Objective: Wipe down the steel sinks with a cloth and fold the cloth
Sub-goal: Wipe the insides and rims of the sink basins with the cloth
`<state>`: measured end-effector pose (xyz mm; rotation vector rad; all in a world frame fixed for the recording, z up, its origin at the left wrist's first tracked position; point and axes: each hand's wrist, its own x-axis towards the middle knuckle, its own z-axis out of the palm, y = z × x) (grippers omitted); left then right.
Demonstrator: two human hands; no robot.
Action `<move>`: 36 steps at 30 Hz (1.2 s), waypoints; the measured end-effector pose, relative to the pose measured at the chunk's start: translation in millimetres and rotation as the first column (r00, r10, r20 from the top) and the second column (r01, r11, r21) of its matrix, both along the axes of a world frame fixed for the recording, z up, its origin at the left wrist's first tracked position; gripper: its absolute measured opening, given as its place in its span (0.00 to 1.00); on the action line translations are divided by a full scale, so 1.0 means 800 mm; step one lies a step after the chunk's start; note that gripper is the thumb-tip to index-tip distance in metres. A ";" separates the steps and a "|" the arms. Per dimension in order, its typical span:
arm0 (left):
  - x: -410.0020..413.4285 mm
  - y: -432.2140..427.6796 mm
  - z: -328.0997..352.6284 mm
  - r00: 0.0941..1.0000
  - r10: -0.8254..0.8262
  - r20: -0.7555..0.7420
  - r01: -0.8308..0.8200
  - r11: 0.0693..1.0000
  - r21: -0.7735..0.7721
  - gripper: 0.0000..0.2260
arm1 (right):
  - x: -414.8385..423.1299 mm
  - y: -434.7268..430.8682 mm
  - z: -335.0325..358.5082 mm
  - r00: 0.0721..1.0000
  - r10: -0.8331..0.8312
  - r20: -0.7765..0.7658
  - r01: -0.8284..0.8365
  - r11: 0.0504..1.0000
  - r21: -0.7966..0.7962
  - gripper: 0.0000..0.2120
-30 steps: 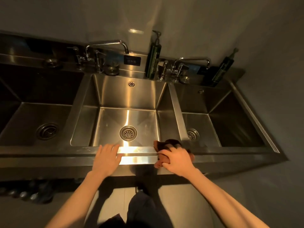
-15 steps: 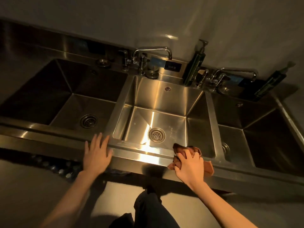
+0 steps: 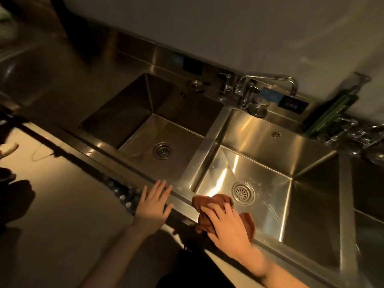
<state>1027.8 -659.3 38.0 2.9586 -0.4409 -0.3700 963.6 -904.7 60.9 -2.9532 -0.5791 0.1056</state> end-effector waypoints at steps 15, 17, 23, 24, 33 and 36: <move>0.022 0.053 0.009 0.972 0.236 0.016 -0.235 0.970 -0.065 0.24 | 0.065 0.024 -0.024 0.974 0.213 -0.072 -0.202 0.970 0.134 0.30; 0.022 0.052 0.005 0.970 0.241 0.030 -0.237 0.967 -0.095 0.24 | 0.057 0.018 -0.028 0.983 0.162 -0.086 -0.144 0.972 0.184 0.25; 0.038 0.076 0.002 0.980 0.189 0.062 -0.171 0.960 -0.220 0.23 | 0.094 0.079 -0.014 0.990 0.139 0.015 -0.139 0.983 0.117 0.24; 0.045 0.087 0.004 0.984 0.156 0.091 -0.130 0.962 -0.240 0.22 | 0.103 0.096 -0.009 0.994 0.104 0.030 -0.107 0.988 0.112 0.26; 0.150 0.234 0.019 0.965 0.214 0.151 -0.190 0.969 -0.154 0.24 | 0.166 0.245 0.000 0.996 -0.080 0.029 0.080 0.997 -0.015 0.27; 0.164 0.274 0.010 0.980 0.160 0.121 -0.143 0.980 -0.140 0.22 | 0.156 0.236 0.001 0.996 -0.092 0.009 0.093 0.995 -0.047 0.30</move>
